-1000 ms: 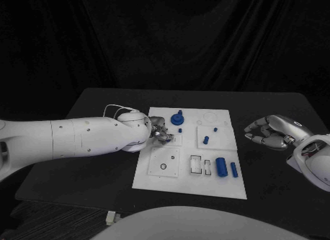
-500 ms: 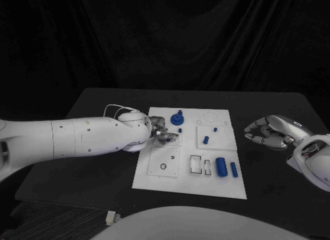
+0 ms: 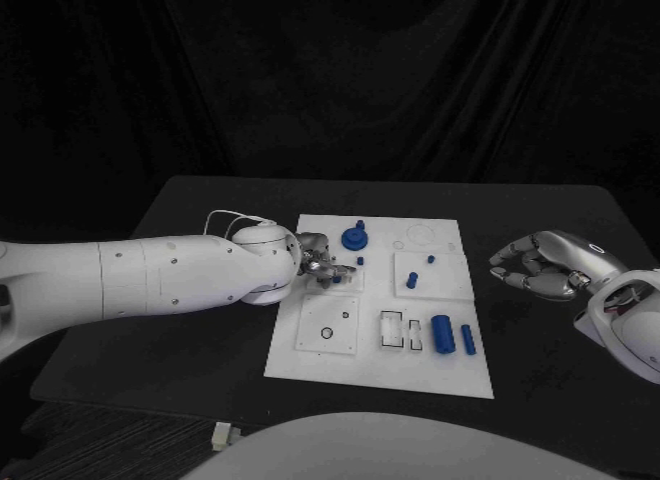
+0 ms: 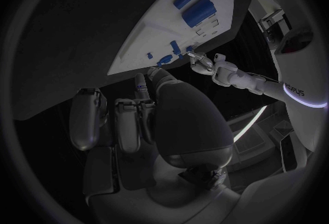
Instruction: Assemble the parts on the task board
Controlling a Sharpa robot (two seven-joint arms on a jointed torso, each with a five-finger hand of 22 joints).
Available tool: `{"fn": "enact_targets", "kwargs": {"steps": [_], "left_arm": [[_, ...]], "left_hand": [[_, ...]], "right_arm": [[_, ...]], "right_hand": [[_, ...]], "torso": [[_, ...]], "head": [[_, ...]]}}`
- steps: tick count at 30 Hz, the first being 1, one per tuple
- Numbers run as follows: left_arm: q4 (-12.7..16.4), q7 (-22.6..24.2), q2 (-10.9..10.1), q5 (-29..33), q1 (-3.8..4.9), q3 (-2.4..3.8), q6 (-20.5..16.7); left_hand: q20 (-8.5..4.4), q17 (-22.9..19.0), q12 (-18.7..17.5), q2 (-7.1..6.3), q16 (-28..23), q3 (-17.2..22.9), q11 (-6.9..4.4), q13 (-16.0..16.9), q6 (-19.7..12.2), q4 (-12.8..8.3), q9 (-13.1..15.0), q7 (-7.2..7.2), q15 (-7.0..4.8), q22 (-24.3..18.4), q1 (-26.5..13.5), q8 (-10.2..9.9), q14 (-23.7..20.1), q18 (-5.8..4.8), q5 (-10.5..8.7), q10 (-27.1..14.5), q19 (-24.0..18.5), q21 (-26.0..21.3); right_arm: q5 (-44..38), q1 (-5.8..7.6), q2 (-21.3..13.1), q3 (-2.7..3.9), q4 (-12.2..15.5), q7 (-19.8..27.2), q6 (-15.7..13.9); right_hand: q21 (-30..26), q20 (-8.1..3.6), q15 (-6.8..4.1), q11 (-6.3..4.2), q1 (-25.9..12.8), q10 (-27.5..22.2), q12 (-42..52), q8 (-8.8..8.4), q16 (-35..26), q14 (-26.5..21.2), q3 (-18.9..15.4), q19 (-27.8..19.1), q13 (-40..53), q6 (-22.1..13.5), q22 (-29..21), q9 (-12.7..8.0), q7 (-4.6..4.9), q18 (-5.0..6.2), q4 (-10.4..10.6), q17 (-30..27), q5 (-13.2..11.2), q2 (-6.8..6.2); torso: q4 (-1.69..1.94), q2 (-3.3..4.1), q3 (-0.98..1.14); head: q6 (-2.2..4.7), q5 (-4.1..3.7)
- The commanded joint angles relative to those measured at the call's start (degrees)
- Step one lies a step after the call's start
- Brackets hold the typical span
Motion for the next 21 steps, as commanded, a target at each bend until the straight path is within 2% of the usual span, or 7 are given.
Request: {"fn": "enact_targets", "kwargs": {"steps": [1, 5, 10, 15, 18, 20, 21], "left_arm": [[0.88, 1.73, -0.97, 0.19, -0.08, -0.14, -3.66], [1.72, 2.3, -2.04, 0.19, 1.87, -0.12, -4.89], [1.63, 1.7, -2.41, 2.35, 6.53, -0.12, -2.26], [1.12, 1.2, -2.24, 5.95, 9.79, -0.11, 2.74], [0.35, 0.48, -1.71, 8.25, 10.98, -0.11, 5.95], [-0.83, -0.27, -0.88, 9.54, 11.71, -0.1, 9.13], [-1.41, -0.7, -0.48, 9.91, 11.9, -0.1, 10.62]], "left_hand": [[-0.06, 15.09, 0.2, -0.45, 0.15, -0.68, 0.12, 14.93, 0.68, -0.12, 0.3, -0.23, 0.13, 11.74, 2.03, 0.27, 6.16, 0.4, 0.4, 5.89, 0.64, 0.5], [-0.2, 15.09, 0.2, -1.05, 0.15, -1.51, 0.01, 14.93, 0.04, -0.24, 1.53, -0.3, 0.0, 11.79, 4.77, 1.05, 6.16, 0.36, 0.64, 5.89, 0.82, 0.62], [-0.16, 15.09, 0.2, -0.95, 0.15, -2.8, 0.23, 14.93, -2.38, 0.07, 3.78, 0.05, 0.11, 11.76, 6.22, 1.74, 6.16, 0.37, -0.28, 5.89, 0.84, 0.5], [0.07, 15.09, 0.2, -0.15, 0.15, -3.46, 0.61, 14.93, -4.62, 0.08, 5.02, 0.52, 0.42, 11.61, 7.05, 1.82, 6.16, 0.47, -0.67, 5.89, 0.55, -0.03], [0.21, 15.09, 0.2, 0.53, 0.15, -3.43, 0.78, 14.93, -5.28, -0.03, 5.39, 0.67, 0.58, 11.55, 7.68, 1.85, 6.16, 0.51, -0.2, 5.89, 0.38, -0.28], [0.26, 15.09, 0.2, 0.77, 0.15, -3.4, 0.82, 14.93, -5.4, -0.08, 5.48, 0.7, 0.63, 11.55, 7.96, 1.88, 6.16, 0.51, 0.07, 5.89, 0.37, -0.29], [0.33, 15.09, 0.2, 1.03, 0.15, -3.25, 0.83, 14.93, -5.36, -0.37, 5.64, 0.67, 0.67, 11.57, 8.96, 2.01, 6.16, 0.51, 1.18, 5.89, 0.38, -0.28]], "right_arm": [[-0.32, -0.14, -0.31, 0.04, 0.27, -0.88, -0.33], [-0.32, -0.13, -0.52, 0.05, 0.4, -0.97, -0.6], [-0.32, -0.12, -0.59, 0.05, 0.46, -1.24, -0.57], [-0.32, -0.11, -0.48, 0.05, 0.41, -1.43, -0.57], [-0.32, -0.1, -0.35, 0.06, 0.36, -1.52, -0.48], [-0.32, -0.1, -0.19, 0.06, 0.35, -1.53, -0.45], [-0.32, -0.1, -0.13, 0.06, 0.36, -1.51, -0.45]], "right_hand": [[-0.3, 0.07, -0.14, -0.03, 0.35, 1.72, -0.37, -0.34, -0.31, 5.56, 0.25, -0.03, 8.45, 0.45, 10.8, -0.05, -0.09, 0.94, 0.02, 13.38, 0.27, -0.09], [-0.31, 0.07, -0.13, -0.02, 0.32, 1.72, -0.37, -0.34, -0.27, 5.57, 0.26, -0.03, 8.45, 0.46, 10.79, -0.05, -0.08, 0.94, 0.03, 13.43, 0.28, -0.11], [-0.25, 0.07, -0.13, -0.01, 0.18, 1.76, -0.34, -0.35, -0.22, 5.59, 0.25, 0.0, 8.5, 0.47, 10.81, -0.06, -0.05, 0.93, 0.11, 13.49, 0.28, -0.13], [-0.27, 0.07, -0.13, 0.0, 0.13, 1.74, -0.36, -0.35, -0.23, 5.59, 0.24, -0.01, 8.47, 0.47, 10.81, -0.06, -0.04, 0.93, 0.14, 13.47, 0.28, -0.14], [-0.25, 0.07, -0.12, 0.0, -0.01, 1.78, -0.32, -0.36, -0.24, 5.58, 0.25, 0.01, 8.53, 0.49, 10.82, -0.07, -0.03, 0.93, 0.23, 13.46, 0.28, -0.13], [-0.25, 0.07, -0.12, 0.0, -0.01, 1.78, -0.32, -0.36, -0.24, 5.58, 0.25, 0.01, 8.53, 0.49, 10.82, -0.07, -0.03, 0.93, 0.23, 13.46, 0.28, -0.13], [-0.25, 0.07, -0.12, 0.0, -0.01, 1.78, -0.32, -0.36, -0.24, 5.58, 0.25, 0.01, 8.53, 0.49, 10.82, -0.07, -0.03, 0.93, 0.23, 13.46, 0.28, -0.13]], "torso": [[-0.13, 0.02, -0.06], [-0.29, 0.03, -0.04], [-0.33, 0.15, 0.05], [-0.31, 0.11, 0.12], [-0.08, 0.04, 0.11], [-0.12, 0.1, 0.11], [-0.17, 0.13, 0.1]], "head": [[-0.01, -0.38], [-0.01, -0.48], [-0.01, -0.65], [-0.01, -0.74], [-0.01, -0.98], [-0.01, -0.92], [-0.01, -0.93]]}}
